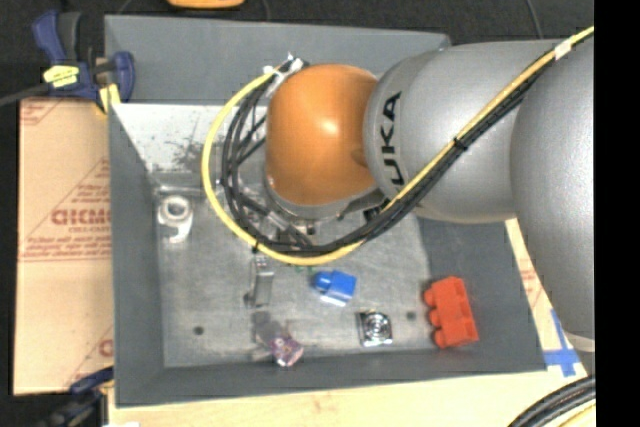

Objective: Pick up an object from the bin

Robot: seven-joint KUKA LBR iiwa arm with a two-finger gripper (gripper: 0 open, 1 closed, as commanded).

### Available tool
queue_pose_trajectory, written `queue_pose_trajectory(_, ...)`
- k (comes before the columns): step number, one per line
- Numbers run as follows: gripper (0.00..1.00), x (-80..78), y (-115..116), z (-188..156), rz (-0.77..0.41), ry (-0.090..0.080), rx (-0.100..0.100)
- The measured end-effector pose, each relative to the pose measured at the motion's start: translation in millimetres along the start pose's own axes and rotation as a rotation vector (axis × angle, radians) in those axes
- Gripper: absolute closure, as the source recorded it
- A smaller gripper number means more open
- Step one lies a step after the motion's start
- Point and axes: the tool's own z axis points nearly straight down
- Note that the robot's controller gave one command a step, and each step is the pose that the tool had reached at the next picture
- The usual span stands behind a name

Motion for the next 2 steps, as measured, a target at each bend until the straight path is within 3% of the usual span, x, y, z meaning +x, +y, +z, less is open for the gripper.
queue_pose_trajectory(1, 0.0, 61.5, -60, 62, -0.081, 0.004, 0.004)
queue_pose_trajectory(2, 0.0, 52.1, -57, 112, -0.115, -0.028, -0.003)
